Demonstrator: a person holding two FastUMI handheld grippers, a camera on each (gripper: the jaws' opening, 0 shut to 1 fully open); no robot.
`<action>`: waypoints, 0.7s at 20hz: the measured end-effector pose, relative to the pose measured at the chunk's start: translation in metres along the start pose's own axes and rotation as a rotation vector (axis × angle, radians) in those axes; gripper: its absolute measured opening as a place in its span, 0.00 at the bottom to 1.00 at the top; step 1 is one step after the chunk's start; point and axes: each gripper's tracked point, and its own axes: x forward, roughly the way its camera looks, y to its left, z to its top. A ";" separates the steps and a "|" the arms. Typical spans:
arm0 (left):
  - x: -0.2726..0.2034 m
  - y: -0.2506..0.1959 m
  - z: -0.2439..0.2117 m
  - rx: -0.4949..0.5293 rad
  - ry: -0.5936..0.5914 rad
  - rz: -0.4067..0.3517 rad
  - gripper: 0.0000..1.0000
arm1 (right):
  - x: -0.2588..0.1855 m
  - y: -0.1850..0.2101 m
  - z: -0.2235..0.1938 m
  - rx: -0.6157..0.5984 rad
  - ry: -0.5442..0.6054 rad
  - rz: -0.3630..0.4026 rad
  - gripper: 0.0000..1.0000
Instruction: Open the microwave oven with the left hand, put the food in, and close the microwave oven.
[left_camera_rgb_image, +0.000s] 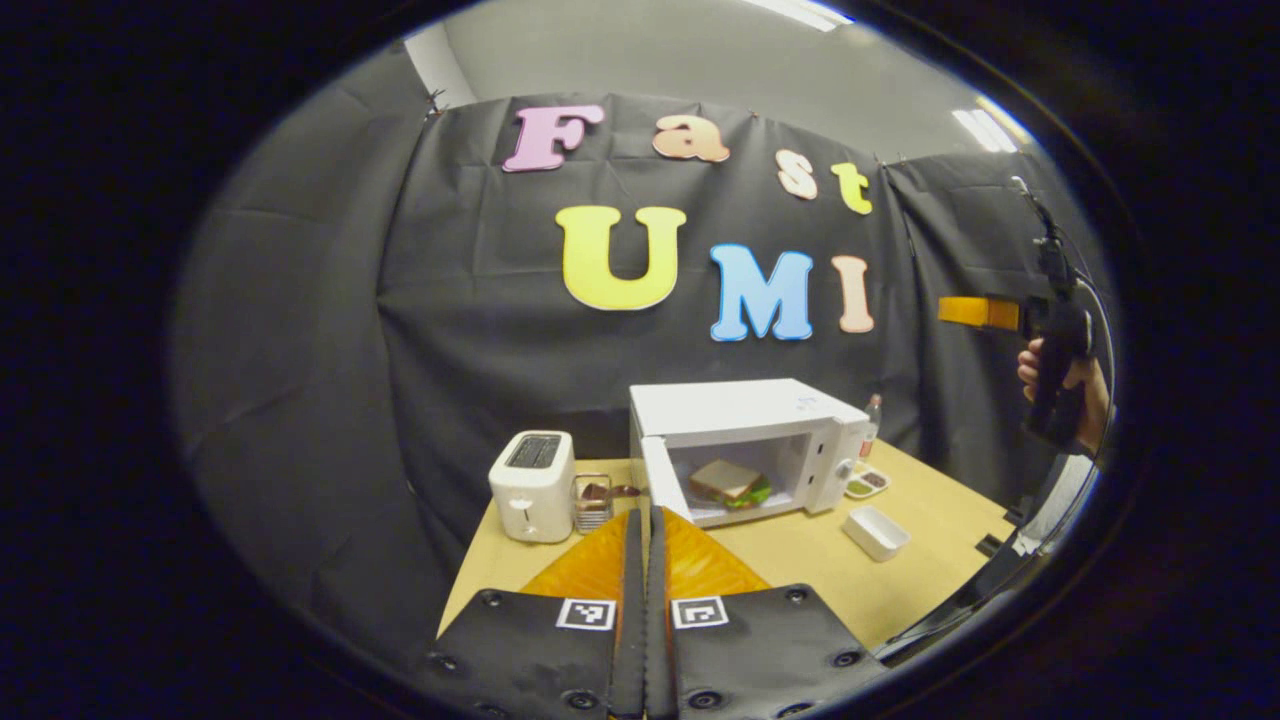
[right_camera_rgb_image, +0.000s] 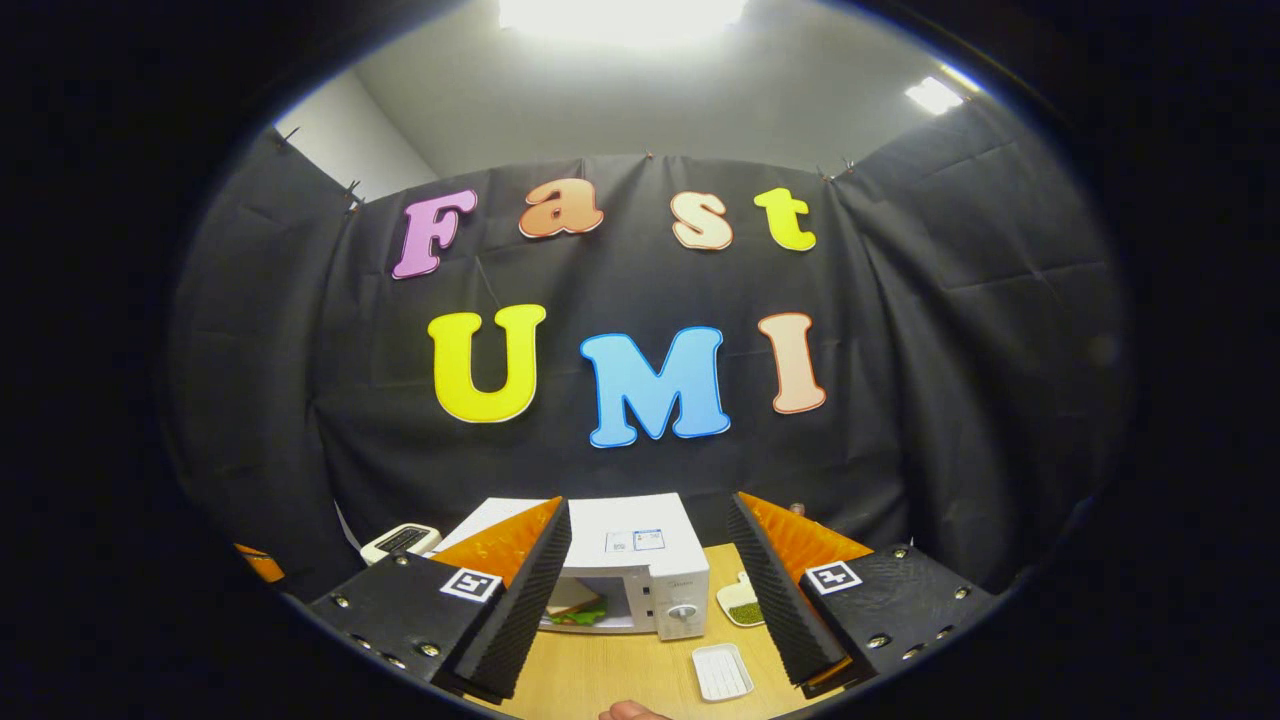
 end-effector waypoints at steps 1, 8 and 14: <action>-0.003 0.006 -0.016 -0.011 0.032 -0.001 0.07 | -0.001 0.003 -0.001 -0.006 0.003 0.005 0.95; -0.007 0.003 -0.082 -0.069 0.155 -0.064 0.07 | 0.005 0.015 -0.006 -0.026 0.020 0.014 0.95; 0.001 -0.028 -0.102 -0.088 0.198 -0.179 0.09 | 0.001 0.010 -0.008 -0.038 0.028 -0.011 0.95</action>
